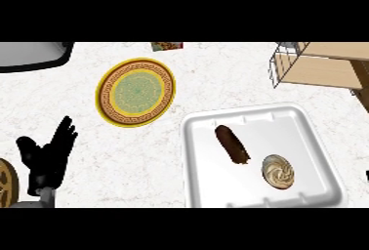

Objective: Pick the cupcake from the tray and place it in the tiered shelf

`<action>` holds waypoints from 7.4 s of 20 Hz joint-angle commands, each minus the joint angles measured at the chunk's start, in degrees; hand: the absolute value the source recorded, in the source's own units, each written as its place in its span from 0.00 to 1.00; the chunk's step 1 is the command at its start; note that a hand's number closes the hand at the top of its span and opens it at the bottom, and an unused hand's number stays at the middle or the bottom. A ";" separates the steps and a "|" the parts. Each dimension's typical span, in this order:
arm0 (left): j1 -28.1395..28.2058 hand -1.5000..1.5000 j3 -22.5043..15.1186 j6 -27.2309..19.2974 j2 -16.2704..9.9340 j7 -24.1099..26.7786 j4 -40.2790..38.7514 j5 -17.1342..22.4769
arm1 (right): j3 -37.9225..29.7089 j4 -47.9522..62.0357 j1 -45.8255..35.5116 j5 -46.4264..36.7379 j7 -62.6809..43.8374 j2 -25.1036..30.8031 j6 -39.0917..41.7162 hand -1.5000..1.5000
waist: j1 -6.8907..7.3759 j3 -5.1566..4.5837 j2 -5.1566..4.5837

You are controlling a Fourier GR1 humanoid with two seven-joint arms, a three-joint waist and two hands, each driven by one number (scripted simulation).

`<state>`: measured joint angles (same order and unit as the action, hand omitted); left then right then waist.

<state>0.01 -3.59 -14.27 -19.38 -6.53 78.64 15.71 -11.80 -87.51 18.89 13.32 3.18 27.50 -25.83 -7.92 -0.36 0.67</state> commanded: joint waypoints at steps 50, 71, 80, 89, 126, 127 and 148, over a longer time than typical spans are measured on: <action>-2.94 0.50 -2.46 7.29 1.99 -10.02 0.82 0.44 | 27.83 -36.27 0.08 -44.71 -86.66 9.53 1.92 0.00 | 9.96 0.25 -0.97; -2.82 0.50 0.04 8.73 3.06 -8.07 -2.83 -0.61 | 27.87 -18.84 -7.76 -62.40 -80.69 -10.76 7.29 0.00 | 7.95 0.33 -0.74; -1.69 0.50 0.98 8.97 3.34 -9.07 -1.26 -1.87 | 24.28 -15.67 -8.86 -62.02 -73.26 -15.37 10.36 0.00 | 7.80 0.35 -0.65; -3.92 0.50 2.04 9.28 4.87 -8.67 -3.25 -2.49 | 26.21 -4.71 -12.96 -58.46 -60.81 -17.82 10.63 1.00 | 7.93 0.37 -0.71; -3.65 0.50 2.56 8.35 7.02 -9.87 -2.60 -5.77 | -13.79 -12.12 -53.36 -15.95 -49.70 25.88 48.42 1.00 | 8.67 0.30 -0.86; -4.86 0.50 3.70 10.96 6.13 -8.55 -4.27 -4.61 | -13.00 -11.58 -53.08 -18.00 -47.83 25.06 47.23 1.00 | 8.42 0.31 -0.83; -2.84 0.50 3.13 11.88 7.32 -10.43 -0.36 -5.61 | -2.28 38.14 -76.03 -31.88 -15.92 34.80 48.56 1.00 | 10.03 0.35 -1.20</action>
<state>-4.95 0.86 -1.26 -13.45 -15.94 78.54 11.41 -15.89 -56.98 -53.63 -15.62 -18.35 61.24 22.57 1.88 0.18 -0.29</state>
